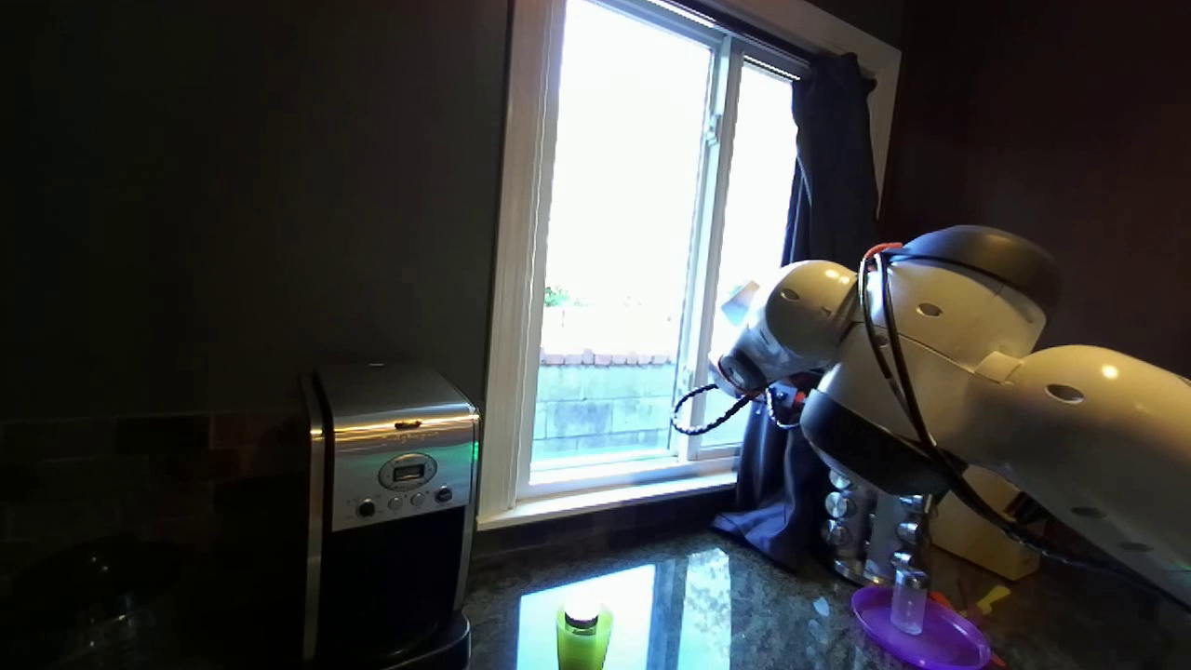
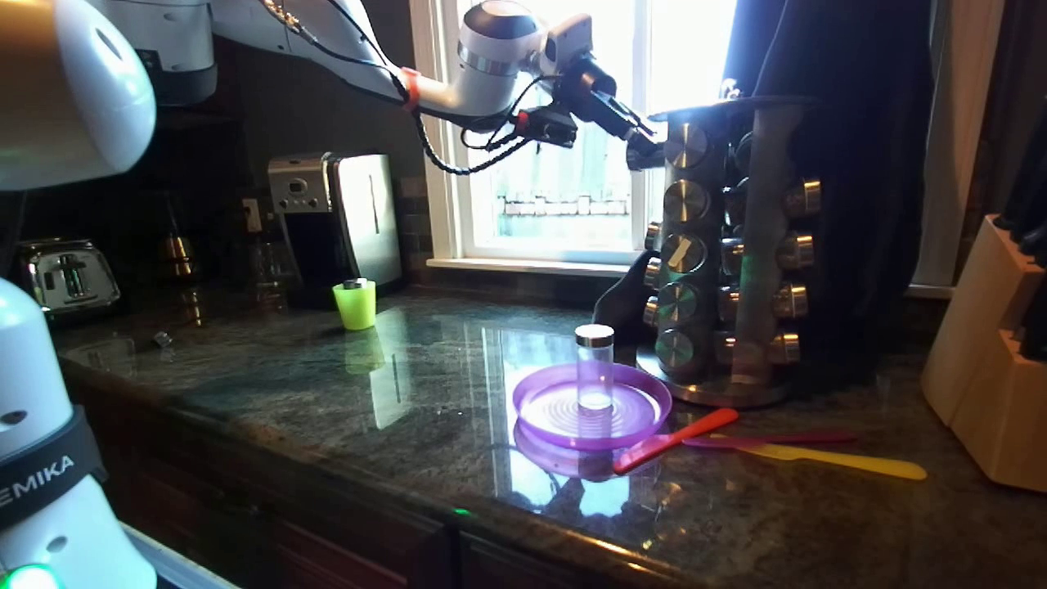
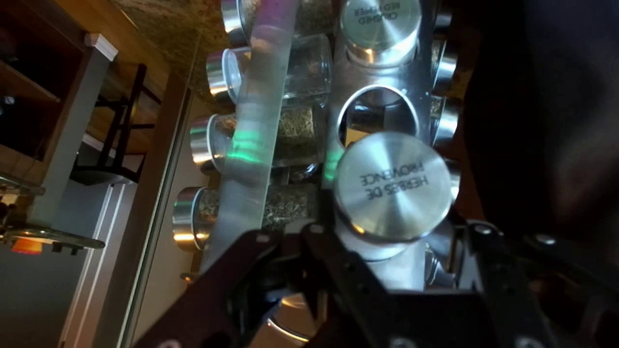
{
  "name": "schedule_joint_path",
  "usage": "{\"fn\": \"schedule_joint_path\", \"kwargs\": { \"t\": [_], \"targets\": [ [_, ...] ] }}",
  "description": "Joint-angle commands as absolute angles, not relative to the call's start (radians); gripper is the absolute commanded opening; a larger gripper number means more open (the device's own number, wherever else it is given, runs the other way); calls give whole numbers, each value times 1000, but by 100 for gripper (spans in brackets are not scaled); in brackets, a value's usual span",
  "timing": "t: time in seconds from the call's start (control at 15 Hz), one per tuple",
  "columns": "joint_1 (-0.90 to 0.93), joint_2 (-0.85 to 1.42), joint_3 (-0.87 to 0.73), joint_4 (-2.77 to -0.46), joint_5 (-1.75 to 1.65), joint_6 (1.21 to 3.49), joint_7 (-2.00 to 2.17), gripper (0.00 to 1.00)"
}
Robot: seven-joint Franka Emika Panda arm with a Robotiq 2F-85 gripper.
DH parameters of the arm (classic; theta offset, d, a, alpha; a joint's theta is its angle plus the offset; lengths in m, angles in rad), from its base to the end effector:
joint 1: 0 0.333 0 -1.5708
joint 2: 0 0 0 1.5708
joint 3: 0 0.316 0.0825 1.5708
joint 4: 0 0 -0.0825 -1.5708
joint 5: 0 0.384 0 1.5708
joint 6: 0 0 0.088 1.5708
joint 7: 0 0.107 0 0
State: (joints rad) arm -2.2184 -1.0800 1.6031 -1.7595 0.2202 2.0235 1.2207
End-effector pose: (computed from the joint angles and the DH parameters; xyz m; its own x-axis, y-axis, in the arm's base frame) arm 0.6085 -0.1695 0.4211 -0.0715 -0.6290 0.7741 -0.9687 0.2288 0.0965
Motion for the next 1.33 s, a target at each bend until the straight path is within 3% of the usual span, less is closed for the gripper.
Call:
{"fn": "schedule_joint_path", "kwargs": {
  "t": [0.0, 1.0, 1.07, 1.13, 1.27],
  "targets": [
    [-2262, -1013, 1644, -1721, 234, 1918, 1103, 24],
    [-2355, -981, 1670, -1615, 312, 1762, 847, 24],
    [-2353, -983, 1669, -1616, 314, 1765, 849, 36],
    [-2353, -984, 1667, -1617, 315, 1767, 850, 41],
    [-2351, -984, 1665, -1617, 318, 1772, 854, 42]
  ]
}}
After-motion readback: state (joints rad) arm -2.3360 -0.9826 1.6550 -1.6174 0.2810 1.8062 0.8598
